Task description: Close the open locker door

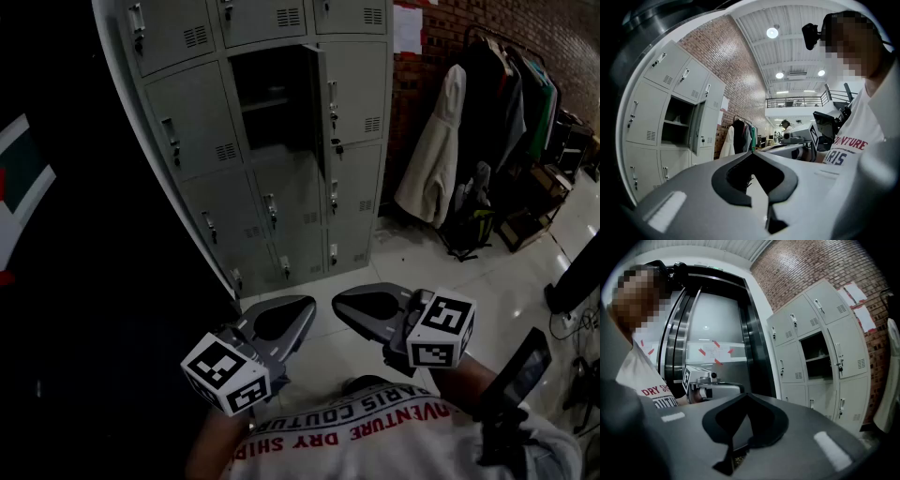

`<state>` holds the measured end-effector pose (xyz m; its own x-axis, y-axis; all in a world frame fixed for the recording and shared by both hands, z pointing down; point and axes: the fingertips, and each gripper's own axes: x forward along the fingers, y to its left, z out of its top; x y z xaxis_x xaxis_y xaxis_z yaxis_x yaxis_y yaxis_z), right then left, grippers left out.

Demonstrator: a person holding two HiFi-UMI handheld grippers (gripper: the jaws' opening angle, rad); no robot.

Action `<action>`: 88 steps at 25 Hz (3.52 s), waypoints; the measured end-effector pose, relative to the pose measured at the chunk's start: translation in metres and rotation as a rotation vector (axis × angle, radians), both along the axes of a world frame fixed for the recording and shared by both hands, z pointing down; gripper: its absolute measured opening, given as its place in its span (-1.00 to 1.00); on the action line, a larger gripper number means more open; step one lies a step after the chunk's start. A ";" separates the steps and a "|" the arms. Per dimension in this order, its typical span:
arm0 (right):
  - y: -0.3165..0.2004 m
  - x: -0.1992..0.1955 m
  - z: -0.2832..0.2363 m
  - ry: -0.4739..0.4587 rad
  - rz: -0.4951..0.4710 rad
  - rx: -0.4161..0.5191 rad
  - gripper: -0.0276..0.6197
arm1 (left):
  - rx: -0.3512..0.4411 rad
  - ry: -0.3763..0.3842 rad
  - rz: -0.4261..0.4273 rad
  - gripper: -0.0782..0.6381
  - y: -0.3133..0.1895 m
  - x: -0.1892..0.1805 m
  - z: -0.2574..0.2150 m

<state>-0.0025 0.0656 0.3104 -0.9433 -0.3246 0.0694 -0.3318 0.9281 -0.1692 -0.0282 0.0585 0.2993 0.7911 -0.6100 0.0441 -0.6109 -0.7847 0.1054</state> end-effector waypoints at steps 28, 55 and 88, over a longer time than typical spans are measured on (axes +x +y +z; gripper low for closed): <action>-0.387 0.040 -0.032 -0.095 0.100 0.090 -0.91 | -0.060 -0.059 -0.050 -0.77 -0.333 -0.012 0.014; -0.509 -0.026 -0.054 -0.053 0.069 0.192 -0.91 | -0.094 -0.041 -0.143 -0.77 -0.412 -0.065 0.020; -0.670 -0.206 -0.016 0.115 0.160 0.261 -0.91 | -0.137 0.024 -0.322 -0.77 -0.461 -0.171 0.044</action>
